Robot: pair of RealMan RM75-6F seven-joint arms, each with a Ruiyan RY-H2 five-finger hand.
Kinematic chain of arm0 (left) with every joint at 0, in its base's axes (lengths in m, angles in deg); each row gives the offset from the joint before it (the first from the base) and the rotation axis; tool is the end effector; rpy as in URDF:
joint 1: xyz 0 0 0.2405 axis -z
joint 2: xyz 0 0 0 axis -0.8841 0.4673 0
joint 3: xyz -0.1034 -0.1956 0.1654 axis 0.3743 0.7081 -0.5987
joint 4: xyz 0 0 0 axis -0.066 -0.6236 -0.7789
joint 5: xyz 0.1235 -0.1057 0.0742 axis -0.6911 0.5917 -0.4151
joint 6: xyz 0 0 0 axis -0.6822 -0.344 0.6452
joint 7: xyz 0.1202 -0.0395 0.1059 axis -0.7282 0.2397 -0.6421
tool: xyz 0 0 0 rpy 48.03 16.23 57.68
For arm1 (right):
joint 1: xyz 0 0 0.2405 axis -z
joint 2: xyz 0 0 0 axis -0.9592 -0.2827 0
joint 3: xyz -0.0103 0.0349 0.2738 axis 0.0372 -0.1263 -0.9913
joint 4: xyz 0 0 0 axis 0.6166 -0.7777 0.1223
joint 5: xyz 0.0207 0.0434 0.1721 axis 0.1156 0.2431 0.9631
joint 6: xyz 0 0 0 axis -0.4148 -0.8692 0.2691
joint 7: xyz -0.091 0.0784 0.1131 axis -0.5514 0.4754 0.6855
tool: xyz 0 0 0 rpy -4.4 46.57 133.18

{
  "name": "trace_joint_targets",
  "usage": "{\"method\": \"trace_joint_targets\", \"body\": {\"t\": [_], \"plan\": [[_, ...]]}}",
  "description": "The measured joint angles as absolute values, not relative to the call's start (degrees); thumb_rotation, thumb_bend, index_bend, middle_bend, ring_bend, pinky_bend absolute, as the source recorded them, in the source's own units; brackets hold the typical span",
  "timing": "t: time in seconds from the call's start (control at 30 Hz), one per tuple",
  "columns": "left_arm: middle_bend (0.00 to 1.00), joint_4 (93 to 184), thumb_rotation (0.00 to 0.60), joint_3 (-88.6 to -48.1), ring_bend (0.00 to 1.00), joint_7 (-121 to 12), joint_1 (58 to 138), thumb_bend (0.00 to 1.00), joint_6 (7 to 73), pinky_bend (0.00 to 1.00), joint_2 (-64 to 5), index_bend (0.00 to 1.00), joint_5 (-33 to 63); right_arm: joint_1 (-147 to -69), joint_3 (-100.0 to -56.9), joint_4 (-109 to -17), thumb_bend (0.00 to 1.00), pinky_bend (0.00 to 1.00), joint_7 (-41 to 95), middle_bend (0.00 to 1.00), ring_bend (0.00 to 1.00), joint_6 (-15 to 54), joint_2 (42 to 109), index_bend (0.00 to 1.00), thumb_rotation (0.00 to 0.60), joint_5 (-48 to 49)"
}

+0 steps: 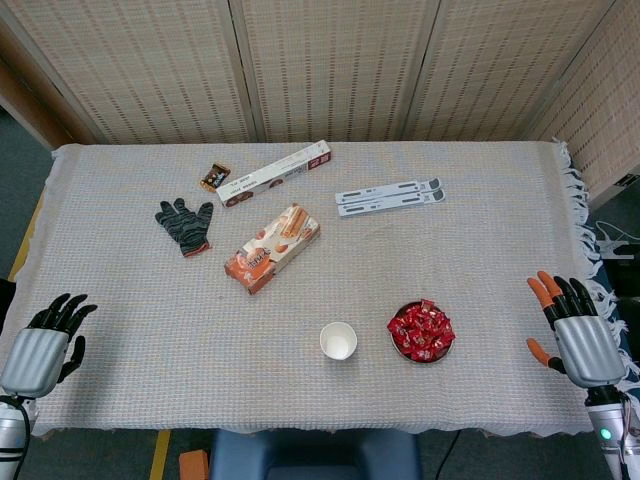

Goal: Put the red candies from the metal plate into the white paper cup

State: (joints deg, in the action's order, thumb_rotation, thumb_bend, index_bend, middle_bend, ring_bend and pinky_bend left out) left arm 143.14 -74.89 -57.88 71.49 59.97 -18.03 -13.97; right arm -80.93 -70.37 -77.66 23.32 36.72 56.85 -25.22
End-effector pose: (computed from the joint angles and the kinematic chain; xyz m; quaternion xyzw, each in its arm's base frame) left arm -0.3299 0.2262 0.1675 -0.6647 -0.2951 -0.3507 0.5900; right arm -0.3178 -0.2130 0.1859 0.6455 -0.3564 0.3556 0.5744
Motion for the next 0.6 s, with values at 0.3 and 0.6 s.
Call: {"method": "trace_joint_targets", "body": {"t": [0.3, 0.6], "plan": [[0.11, 147.4, 0.600, -74.7, 0.08, -58.0, 71.3, 0.62, 58.8, 0.29, -15.8, 0.20, -11.9, -81.5, -69.9, -78.1, 0.20, 0.02, 23.6, 0.00, 0.00, 34.8, 56.2, 0.00, 0.600, -24.8], [0.11, 148.1, 0.600, -74.8, 0.08, -57.6, 71.4, 0.62, 57.7, 0.29, -14.9, 0.20, -11.2, -82.1, -70.9, -77.1, 0.20, 0.44, 21.0, 0.39, 0.33, 33.9, 57.8, 0.00, 0.600, -22.5]]}}
